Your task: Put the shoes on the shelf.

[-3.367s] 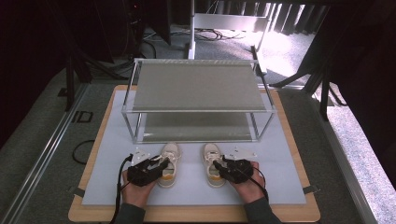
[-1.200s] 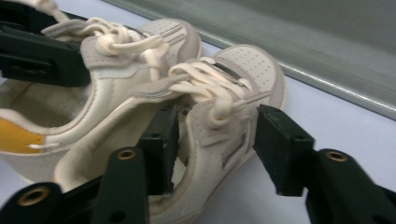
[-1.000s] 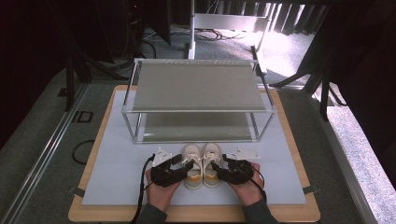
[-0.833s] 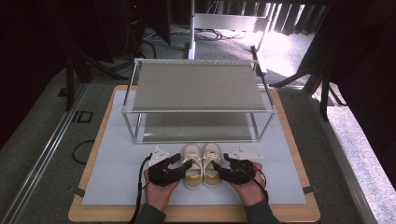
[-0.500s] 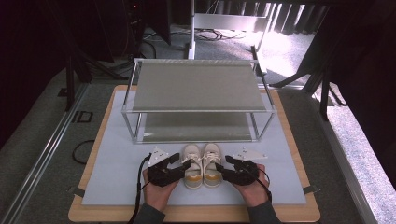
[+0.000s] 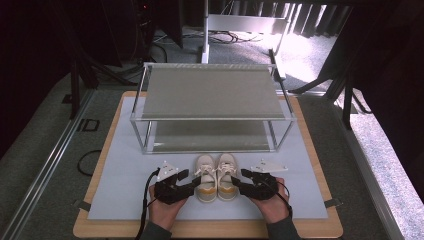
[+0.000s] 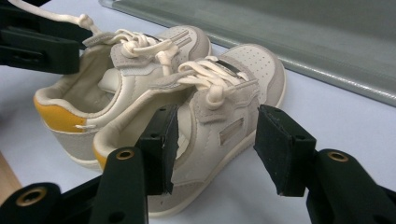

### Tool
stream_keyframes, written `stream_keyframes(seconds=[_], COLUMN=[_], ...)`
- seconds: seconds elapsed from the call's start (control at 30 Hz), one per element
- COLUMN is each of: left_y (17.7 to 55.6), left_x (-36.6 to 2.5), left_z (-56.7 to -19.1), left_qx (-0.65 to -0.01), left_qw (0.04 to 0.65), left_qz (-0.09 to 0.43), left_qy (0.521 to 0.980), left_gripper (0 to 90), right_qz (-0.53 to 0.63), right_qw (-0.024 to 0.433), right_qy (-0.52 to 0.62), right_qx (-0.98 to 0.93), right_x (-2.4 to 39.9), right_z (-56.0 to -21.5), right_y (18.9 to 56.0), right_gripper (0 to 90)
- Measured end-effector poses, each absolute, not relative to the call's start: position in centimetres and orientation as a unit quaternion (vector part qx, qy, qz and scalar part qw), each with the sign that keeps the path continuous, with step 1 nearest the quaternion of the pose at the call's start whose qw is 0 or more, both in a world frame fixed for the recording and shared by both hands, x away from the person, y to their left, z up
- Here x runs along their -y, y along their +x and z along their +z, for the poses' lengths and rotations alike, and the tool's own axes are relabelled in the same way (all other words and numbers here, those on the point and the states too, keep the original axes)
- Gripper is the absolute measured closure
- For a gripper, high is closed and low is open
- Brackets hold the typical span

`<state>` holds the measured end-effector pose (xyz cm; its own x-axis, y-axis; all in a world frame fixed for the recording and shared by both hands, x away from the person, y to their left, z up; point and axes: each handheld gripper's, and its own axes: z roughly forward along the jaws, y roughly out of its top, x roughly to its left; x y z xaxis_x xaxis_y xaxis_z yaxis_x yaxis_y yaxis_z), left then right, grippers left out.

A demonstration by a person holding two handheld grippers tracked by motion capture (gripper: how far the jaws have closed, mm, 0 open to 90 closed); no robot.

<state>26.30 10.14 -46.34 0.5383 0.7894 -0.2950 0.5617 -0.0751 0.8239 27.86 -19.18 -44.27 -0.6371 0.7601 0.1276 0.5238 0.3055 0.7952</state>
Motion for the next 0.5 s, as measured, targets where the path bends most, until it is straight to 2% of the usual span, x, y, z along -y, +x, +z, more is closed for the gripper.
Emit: stream_keyframes(seconds=[0.5], left_y=[26.14], left_x=[-9.71], left_z=[-46.41], left_qx=[-0.465], left_qw=[0.485], left_qz=[0.099], left_qy=[0.734], left_gripper=[47.3], right_qz=[0.431], right_qw=[0.113], right_qy=[0.413], right_qx=[-0.794], right_x=[19.10], right_z=[-44.60], right_y=[27.82], right_gripper=[50.8])
